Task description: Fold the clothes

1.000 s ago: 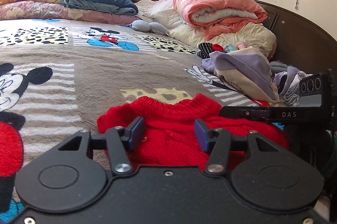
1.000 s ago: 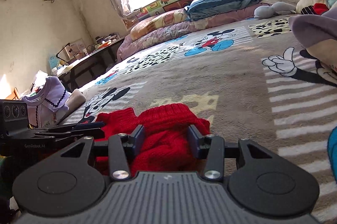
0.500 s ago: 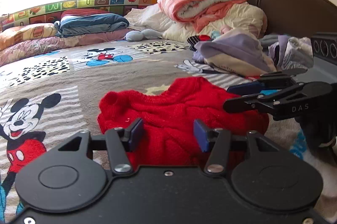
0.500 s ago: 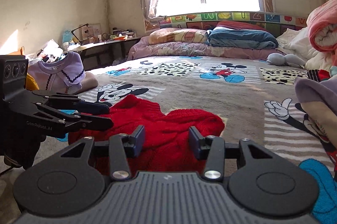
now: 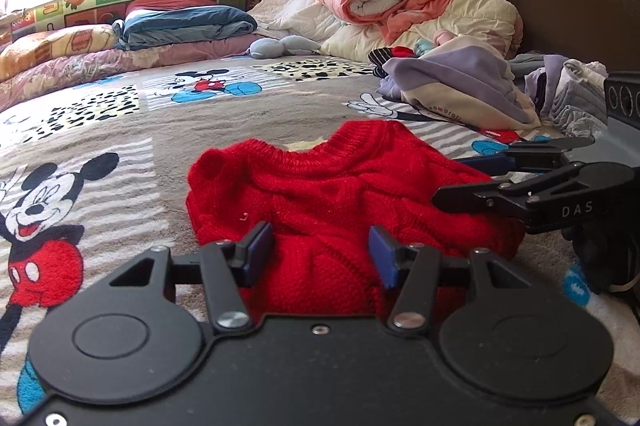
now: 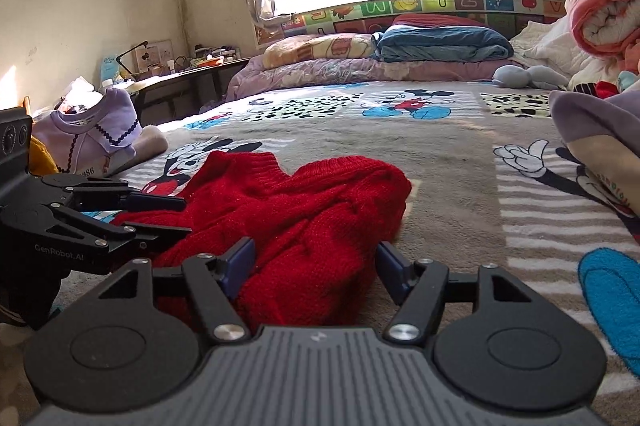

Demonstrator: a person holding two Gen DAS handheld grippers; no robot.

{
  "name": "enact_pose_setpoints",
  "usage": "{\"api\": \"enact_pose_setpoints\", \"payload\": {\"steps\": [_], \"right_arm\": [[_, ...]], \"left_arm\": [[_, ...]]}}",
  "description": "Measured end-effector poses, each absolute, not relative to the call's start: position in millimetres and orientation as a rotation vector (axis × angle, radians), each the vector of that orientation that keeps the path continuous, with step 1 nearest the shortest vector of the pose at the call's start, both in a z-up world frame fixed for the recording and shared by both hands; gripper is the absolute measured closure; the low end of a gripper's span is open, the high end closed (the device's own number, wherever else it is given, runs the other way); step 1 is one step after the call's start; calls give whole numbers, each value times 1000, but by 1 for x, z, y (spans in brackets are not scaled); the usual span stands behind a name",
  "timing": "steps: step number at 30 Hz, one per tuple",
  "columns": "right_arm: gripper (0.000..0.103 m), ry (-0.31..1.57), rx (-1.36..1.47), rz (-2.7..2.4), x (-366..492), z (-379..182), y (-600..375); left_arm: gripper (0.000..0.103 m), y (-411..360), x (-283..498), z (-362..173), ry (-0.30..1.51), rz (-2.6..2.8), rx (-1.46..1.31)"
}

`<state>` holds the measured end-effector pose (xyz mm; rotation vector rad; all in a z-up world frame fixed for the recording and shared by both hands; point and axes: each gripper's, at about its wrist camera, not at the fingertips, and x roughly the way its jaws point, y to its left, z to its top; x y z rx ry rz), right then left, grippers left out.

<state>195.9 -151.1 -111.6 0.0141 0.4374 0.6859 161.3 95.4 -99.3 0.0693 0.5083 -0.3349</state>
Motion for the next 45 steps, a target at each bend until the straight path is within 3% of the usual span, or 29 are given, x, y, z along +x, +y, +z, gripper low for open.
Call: {"api": "enact_pose_setpoints", "payload": {"steps": [18,20,24,45], "right_arm": [[34,401,-214,530,180,-102,-119],[36,377,-228,525,175,-101,-118],[53,285,-235,545,157,-91,-121],[55,405,-112,713,185,-100,-116]], "left_arm": [[50,87,166,-91,580,-244,40],[50,89,166,-91,583,-249,32],[50,94,165,-82,602,-270,27],[47,80,168,-79,676,-200,96]]}}
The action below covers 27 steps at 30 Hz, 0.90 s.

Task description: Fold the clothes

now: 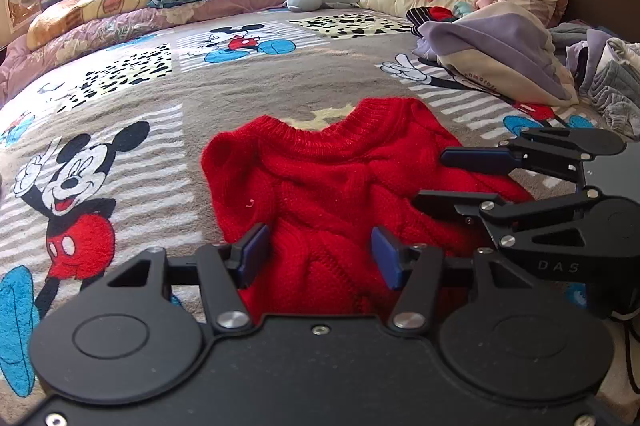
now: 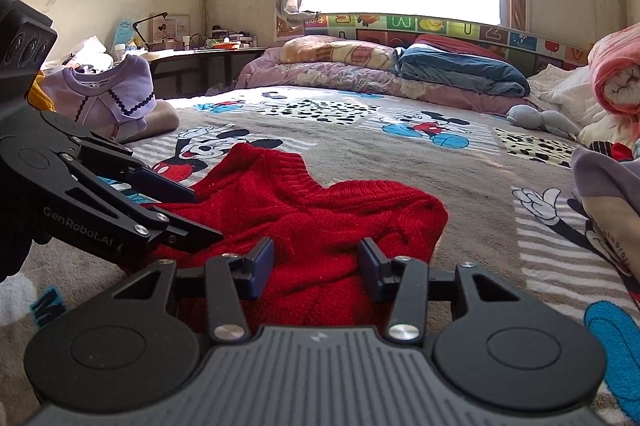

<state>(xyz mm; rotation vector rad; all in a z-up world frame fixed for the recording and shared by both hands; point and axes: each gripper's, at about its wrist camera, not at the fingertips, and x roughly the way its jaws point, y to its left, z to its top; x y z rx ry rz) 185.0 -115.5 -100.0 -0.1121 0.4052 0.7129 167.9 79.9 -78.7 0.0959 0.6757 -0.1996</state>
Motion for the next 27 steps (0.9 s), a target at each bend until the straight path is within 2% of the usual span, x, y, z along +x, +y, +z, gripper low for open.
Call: {"api": "enact_pose_setpoints", "payload": {"steps": [27], "right_arm": [[55,440,-69,726,193,-104,-119]], "left_arm": [[44,89,168,-89,644,-226,48]]}}
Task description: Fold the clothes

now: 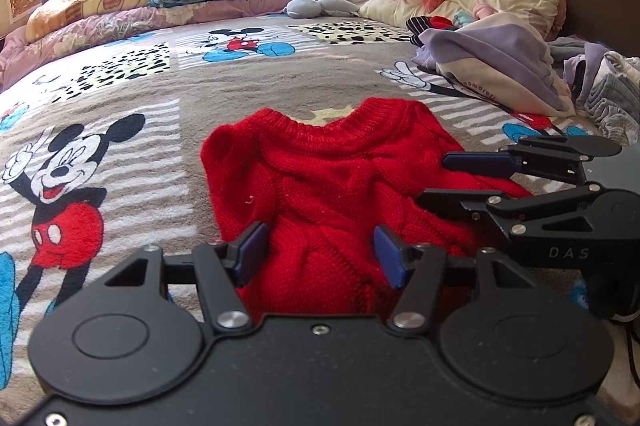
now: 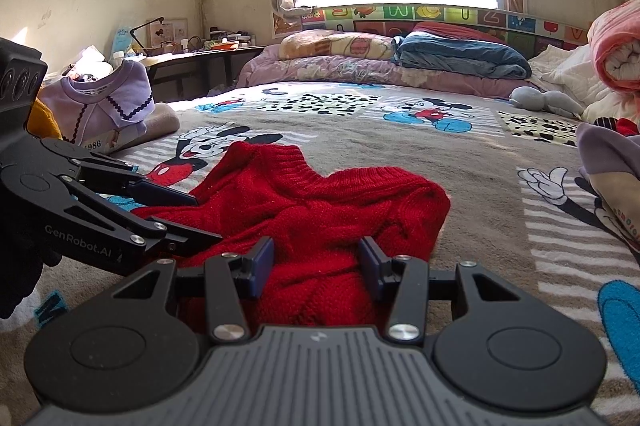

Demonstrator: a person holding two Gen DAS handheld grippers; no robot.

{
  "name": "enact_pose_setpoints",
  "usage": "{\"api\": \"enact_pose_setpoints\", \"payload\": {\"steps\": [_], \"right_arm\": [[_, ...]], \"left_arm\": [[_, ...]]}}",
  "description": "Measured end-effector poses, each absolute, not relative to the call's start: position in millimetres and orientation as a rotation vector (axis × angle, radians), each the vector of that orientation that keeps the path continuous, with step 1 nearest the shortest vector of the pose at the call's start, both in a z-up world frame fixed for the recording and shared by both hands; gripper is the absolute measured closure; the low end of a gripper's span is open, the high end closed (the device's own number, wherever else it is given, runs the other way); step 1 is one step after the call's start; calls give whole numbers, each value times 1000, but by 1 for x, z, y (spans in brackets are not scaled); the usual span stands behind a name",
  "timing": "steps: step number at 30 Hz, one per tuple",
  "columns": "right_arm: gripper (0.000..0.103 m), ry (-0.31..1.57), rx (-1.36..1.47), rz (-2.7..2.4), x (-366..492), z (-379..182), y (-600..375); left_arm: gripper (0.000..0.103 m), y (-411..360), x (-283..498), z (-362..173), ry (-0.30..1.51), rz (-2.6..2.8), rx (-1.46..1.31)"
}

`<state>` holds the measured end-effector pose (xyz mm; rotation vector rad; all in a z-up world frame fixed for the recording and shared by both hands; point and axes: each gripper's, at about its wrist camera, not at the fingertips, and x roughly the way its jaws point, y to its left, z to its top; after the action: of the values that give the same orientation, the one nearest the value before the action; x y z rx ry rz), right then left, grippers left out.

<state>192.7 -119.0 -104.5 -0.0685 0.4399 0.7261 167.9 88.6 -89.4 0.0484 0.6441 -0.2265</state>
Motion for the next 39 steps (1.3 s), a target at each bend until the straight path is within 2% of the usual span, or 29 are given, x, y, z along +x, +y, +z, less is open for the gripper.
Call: {"api": "enact_pose_setpoints", "payload": {"steps": [5,10,13,28,36,39], "right_arm": [[55,425,-57,742,190,-91,-125],[54,338,-18,734,198,-68,-131],[54,335,-5,721,218,-66,-134],[50,459,-1,733,260,-108,-118],[50,486,-9,753,262,-114,-114],[49,434,-25,725,250,-107,-117]], "left_arm": [[45,98,164,-71,657,-299,63],[45,108,162,-49,450,-299,-3],[45,101,180,-47,407,-283,78],[42,112,211,-99,539,-270,20],[40,106,206,-104,524,-243,52],[40,102,191,-85,491,-232,80]]}}
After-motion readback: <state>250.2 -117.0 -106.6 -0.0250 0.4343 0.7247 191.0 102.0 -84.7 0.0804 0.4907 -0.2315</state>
